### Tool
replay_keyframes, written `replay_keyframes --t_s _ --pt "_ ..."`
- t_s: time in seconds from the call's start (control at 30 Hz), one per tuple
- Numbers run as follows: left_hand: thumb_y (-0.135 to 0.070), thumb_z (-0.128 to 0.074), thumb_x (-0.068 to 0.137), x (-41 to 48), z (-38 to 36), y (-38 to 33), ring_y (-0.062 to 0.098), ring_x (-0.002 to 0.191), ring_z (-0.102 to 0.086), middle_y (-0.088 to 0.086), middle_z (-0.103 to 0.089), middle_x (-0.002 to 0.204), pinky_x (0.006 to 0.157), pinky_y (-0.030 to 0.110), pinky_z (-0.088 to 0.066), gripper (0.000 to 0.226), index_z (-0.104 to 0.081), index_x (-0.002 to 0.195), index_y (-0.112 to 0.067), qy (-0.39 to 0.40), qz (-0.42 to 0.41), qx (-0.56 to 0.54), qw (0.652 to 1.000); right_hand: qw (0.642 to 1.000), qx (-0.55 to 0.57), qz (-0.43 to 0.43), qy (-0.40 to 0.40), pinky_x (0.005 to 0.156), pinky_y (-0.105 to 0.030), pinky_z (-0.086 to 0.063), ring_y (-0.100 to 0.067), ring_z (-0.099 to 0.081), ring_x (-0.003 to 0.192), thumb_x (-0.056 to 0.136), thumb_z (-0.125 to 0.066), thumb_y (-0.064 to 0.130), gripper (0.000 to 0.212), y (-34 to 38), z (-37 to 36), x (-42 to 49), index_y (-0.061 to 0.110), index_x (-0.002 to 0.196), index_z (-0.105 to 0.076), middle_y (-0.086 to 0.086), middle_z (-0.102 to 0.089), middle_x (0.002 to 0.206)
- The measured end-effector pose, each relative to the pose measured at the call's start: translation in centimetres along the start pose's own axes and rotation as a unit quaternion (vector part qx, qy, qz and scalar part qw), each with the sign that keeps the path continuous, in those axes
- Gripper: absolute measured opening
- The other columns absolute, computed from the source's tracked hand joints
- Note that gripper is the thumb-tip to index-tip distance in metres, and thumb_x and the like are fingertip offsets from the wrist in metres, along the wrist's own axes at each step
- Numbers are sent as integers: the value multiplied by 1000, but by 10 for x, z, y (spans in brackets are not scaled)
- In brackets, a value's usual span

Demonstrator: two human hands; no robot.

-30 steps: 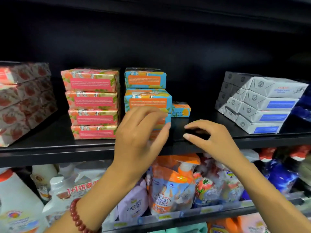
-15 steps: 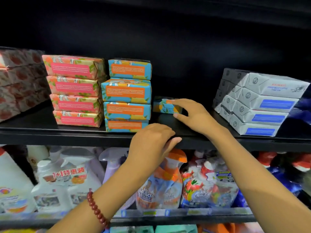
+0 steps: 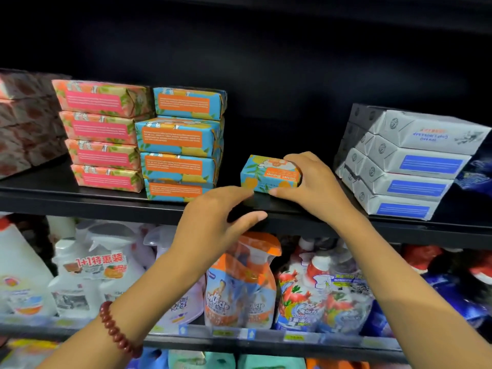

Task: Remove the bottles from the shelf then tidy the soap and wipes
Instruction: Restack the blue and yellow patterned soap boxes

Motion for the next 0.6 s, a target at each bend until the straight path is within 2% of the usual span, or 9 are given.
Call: replay_keyframes --t_s 0.1,0.17,0.23,0.27,0.37,0.43,0.47,0.53,0.6 --pt "-63 -53 79 1 2 -8 0 104 -59 -7 -61 122 87 21 -51 75 -48 137 -16 -20 81 -104 991 996 40 46 -63 81 -6 -34 -2 -44 101 69 -82 24 65 3 8 -19 10 125 -52 0 -46 118" --pt "-65 -58 80 7 3 -17 -4 105 -59 -11 -59 122 85 13 -49 84 -38 143 -14 -17 145 -196 970 989 77 80 -98 83 -1 -33 7 -43 100 67 -82 24 67 7 15 -31 9 125 -52 2 -46 119" --pt "-66 -61 75 16 6 -25 -5 100 -62 -12 -65 114 85 16 -50 84 -45 140 -16 7 192 -280 941 982 94 114 -120 86 -4 -36 7 -43 107 66 -78 26 66 15 23 -41 8 124 -52 1 -46 120" --pt "-63 -64 76 21 8 -28 -2 97 -64 -11 -70 107 87 24 -53 72 -54 132 -18 27 200 -304 931 979 96 129 -127 88 -6 -37 4 -44 110 67 -77 24 64 19 25 -45 7 124 -52 0 -46 122" --pt "-31 -74 79 30 16 -33 8 90 -69 -7 -75 93 87 39 -54 22 -71 99 -22 58 187 -343 919 975 88 153 -135 90 -10 -37 -1 -44 115 69 -76 11 60 29 30 -51 6 123 -50 2 -44 123" --pt "-23 -77 76 30 19 -32 11 89 -70 -7 -75 91 85 40 -55 18 -72 93 -22 39 168 -347 922 979 65 152 -120 97 -14 -37 -4 -40 123 70 -76 11 67 30 31 -52 9 129 -45 2 -40 130" --pt "-20 -78 75 28 20 -32 11 89 -70 -7 -75 92 84 39 -56 20 -71 94 -22 28 152 -346 925 984 68 137 -96 101 -15 -35 -4 -37 126 69 -78 19 74 28 32 -53 13 133 -41 2 -38 134" --pt "-17 -78 75 24 21 -32 9 91 -69 -8 -74 96 82 34 -56 26 -70 99 -20 8 117 -343 932 985 154 69 -28 100 -14 -39 0 -43 124 66 -82 36 85 28 39 -56 27 137 -37 11 -42 134" --pt "-19 -79 75 21 22 -31 8 95 -68 -8 -73 100 84 32 -55 31 -68 105 -18 -5 94 -347 933 962 272 18 1 92 -18 -48 1 -56 111 62 -78 36 73 32 45 -56 33 127 -45 17 -58 118"
Point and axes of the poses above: each hand's wrist, its own x-axis towards the middle knuckle, its own z-axis out of the back of the hand, y = z × x, the point moved 1 cm from there along x, towards the middle knuckle
